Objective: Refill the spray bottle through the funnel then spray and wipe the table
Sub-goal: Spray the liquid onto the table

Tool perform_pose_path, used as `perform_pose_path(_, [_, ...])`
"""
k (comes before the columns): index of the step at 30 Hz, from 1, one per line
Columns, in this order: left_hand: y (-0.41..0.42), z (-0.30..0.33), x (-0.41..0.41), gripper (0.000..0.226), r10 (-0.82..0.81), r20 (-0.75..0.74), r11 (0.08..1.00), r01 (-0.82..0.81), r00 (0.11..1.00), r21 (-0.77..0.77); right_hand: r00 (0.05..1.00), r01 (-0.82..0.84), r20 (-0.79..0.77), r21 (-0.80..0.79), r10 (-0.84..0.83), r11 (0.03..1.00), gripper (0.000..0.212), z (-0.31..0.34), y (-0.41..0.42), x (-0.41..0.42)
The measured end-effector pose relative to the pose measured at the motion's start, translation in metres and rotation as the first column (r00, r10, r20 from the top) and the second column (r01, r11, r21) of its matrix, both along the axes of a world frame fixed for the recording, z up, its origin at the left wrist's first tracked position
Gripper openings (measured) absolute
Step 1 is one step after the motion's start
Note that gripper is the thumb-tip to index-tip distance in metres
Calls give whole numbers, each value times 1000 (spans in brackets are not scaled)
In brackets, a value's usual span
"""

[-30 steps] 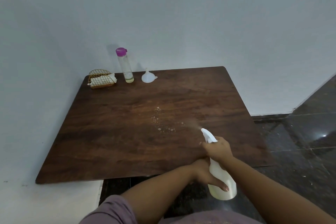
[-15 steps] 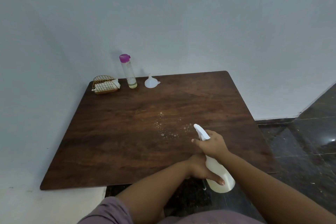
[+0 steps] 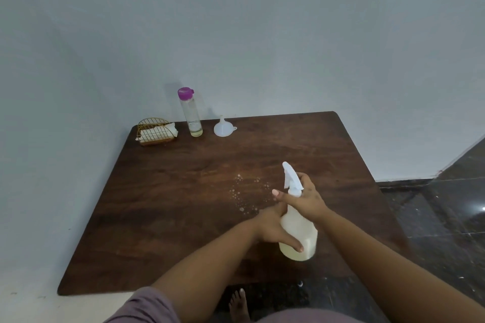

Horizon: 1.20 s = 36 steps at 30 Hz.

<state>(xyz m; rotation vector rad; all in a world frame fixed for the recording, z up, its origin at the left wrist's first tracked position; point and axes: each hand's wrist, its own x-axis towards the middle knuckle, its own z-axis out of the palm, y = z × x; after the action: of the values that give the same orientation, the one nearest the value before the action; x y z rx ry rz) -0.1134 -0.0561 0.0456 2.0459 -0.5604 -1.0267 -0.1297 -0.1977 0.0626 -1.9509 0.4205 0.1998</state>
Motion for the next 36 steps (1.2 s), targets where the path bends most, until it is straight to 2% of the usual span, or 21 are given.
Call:
perform_pose_path(4, [16, 10, 46, 96, 106, 35, 994, -105, 994, -22, 980, -144, -126, 64, 152, 987, 119, 0, -8, 30])
perform_pose_path(8, [28, 22, 98, 93, 119, 109, 993, -119, 987, -7, 950, -200, -186, 255, 251, 946, 103, 3, 1, 60])
perform_pose_path(10, [32, 23, 125, 92, 93, 150, 995, -98, 984, 26, 937, -225, -202, 276, 285, 935, 102, 6, 3, 81])
perform_pose_path(14, [38, 25, 174, 99, 91, 177, 992, -105, 980, 72, 933, -318, -161, 55, 322, 947, 109, 10, 8, 131])
perform_pose_path(17, [37, 25, 210, 107, 123, 192, 990, -135, 974, 50, 959, -278, -86, -108, 270, 954, 109, 8, 14, 166])
perform_pose_path(21, [25, 21, 256, 115, 104, 230, 991, -120, 968, 58, 980, -181, 41, -223, 195, 958, 103, 1, 15, 214])
perform_pose_path(24, [13, 12, 291, 113, 101, 307, 990, -126, 946, 61, 984, -136, 81, -255, 161, 957, 101, -8, 10, 254])
perform_pose_path(28, [2, 3, 331, 87, 94, 385, 990, -129, 918, 66, 983, -121, 92, -307, 156, 944, 103, -19, -2, 299])
perform_pose_path(30, [-1, 0, 346, 79, 49, 413, 991, -96, 910, 95, 986, -106, 93, -271, 135, 957, 100, -23, -6, 314])
perform_pose_path(33, [-5, -8, 366, 85, 30, 444, 990, -88, 895, 109, 986, -93, 109, -273, 127, 958, 98, -31, -14, 334])
perform_pose_path(36, [-11, -21, 386, 88, 58, 412, 990, -106, 909, 94, 989, -86, 85, -308, 118, 947, 93, -42, -23, 353])
